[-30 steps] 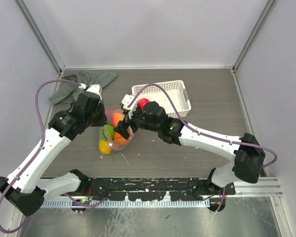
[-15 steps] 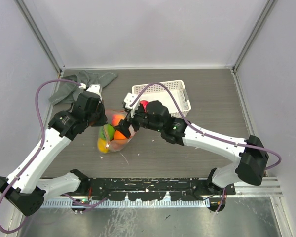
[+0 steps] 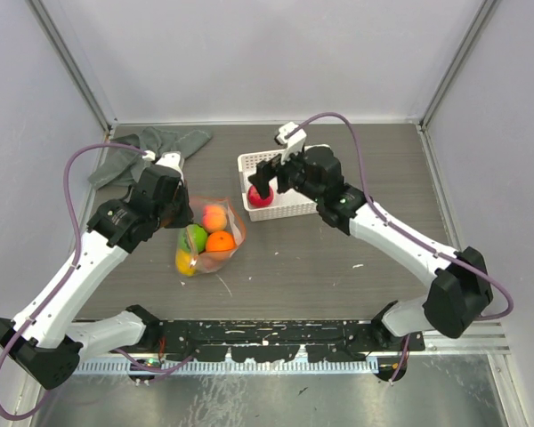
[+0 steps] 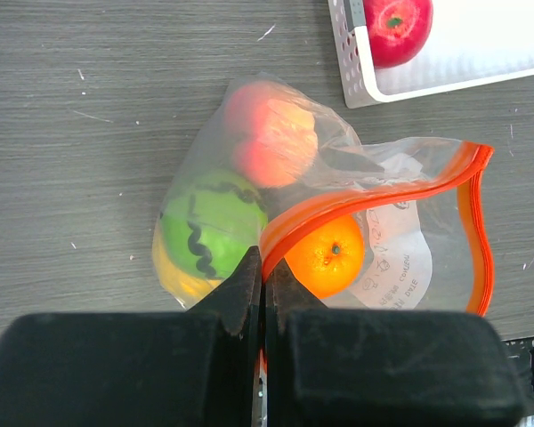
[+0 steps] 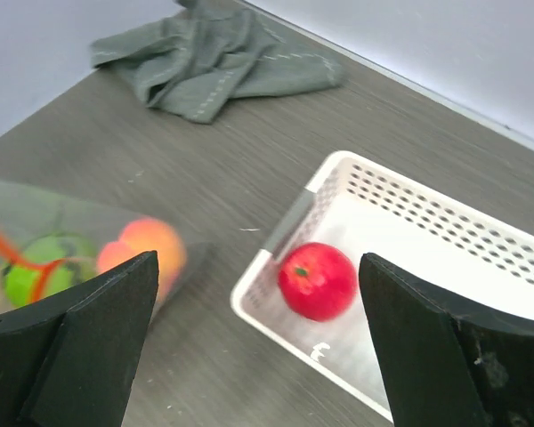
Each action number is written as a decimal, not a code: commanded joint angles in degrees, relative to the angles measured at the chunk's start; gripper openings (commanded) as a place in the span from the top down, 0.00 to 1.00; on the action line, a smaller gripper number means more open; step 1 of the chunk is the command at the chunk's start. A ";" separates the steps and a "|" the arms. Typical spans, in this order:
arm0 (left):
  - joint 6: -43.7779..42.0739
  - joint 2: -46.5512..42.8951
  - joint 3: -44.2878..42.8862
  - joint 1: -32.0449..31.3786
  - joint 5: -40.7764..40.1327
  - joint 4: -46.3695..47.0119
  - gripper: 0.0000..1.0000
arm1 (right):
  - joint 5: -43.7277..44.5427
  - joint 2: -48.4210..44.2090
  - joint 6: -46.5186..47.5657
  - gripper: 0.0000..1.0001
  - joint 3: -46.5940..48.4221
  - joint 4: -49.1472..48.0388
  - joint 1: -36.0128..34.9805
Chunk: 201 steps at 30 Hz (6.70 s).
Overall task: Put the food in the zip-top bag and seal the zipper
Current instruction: Place the fake fruit in the zipper food storage bag, then pick up the fake fruit from the bin, then place the fake fruit in the zipper food storage bag, then zip the zipper food storage bag at the center of the board.
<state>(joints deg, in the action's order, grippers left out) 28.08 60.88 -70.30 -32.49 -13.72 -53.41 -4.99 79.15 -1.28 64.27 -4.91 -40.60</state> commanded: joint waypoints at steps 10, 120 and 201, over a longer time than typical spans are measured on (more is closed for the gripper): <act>-0.10 -1.29 -0.27 0.28 -1.22 2.79 1.00 | -0.58 17.05 -7.76 0.04 7.98 2.56 8.78; 0.67 -1.42 1.45 0.24 1.21 3.63 1.00 | 10.20 -1.48 0.62 0.15 2.60 3.39 -17.73; 9.60 -24.84 31.75 -13.82 4.18 40.33 0.39 | 7.51 11.98 -28.70 1.00 28.93 42.10 -3.18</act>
<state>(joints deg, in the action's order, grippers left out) 39.59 39.53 -39.51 -42.96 -3.66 -23.75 3.55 91.44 -28.77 91.33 41.56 -44.14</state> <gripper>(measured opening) 0.598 0.038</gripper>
